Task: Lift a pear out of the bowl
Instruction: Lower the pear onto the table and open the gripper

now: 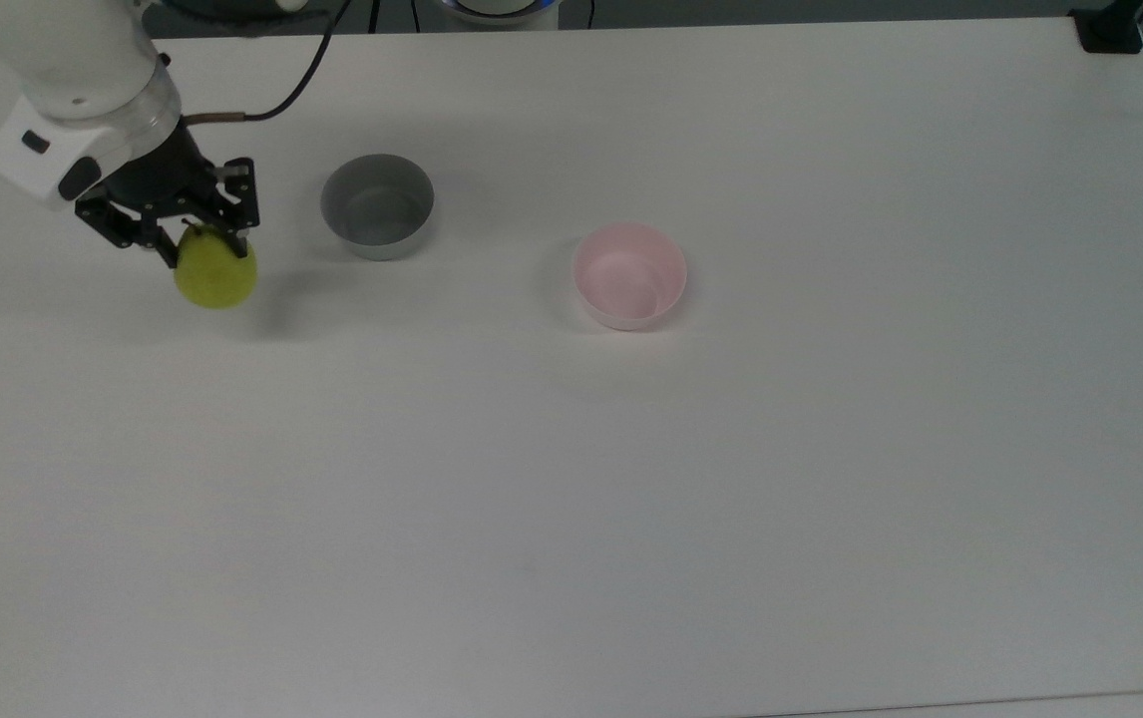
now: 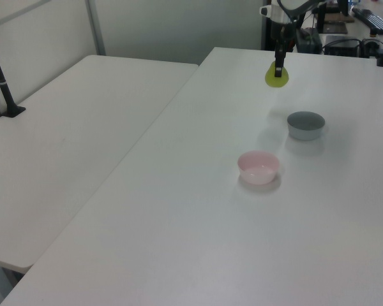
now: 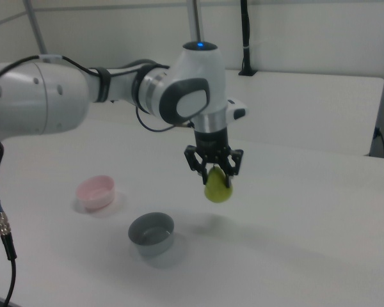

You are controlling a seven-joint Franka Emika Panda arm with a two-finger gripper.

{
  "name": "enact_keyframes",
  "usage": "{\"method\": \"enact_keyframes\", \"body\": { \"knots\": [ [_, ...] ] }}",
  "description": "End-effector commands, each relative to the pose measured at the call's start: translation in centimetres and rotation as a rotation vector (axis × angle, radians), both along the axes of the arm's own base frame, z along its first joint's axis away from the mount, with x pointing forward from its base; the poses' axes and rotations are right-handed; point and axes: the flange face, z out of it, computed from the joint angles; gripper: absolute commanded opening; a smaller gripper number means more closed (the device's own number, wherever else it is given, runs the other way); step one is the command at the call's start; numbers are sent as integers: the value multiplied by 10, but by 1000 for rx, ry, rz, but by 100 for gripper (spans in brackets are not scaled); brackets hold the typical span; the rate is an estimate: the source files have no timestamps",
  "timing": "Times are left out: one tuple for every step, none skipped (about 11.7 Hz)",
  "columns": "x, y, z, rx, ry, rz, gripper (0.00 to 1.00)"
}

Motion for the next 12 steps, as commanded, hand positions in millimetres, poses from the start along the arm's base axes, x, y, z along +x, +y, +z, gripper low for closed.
{"method": "enact_keyframes", "body": {
  "knots": [
    [9, -28, -38, -23, -30, -14, 0],
    [10, -30, -47, -21, -21, -14, 0],
    [10, -30, -55, -19, -9, -8, 0],
    [10, -31, -63, -17, 1, -5, 0],
    [9, -31, -69, -13, 11, -3, 0],
    [10, -30, -73, -12, 15, -2, 2],
    [10, -30, -77, -10, 21, -4, 13],
    [10, -30, -79, -10, 24, -3, 36],
    [9, -30, -80, -10, 27, -4, 63],
    [9, -30, -80, -11, 28, -7, 78],
    [10, -28, -79, -14, 28, -11, 100],
    [10, -28, -78, -14, 26, -11, 100]
  ]
}}
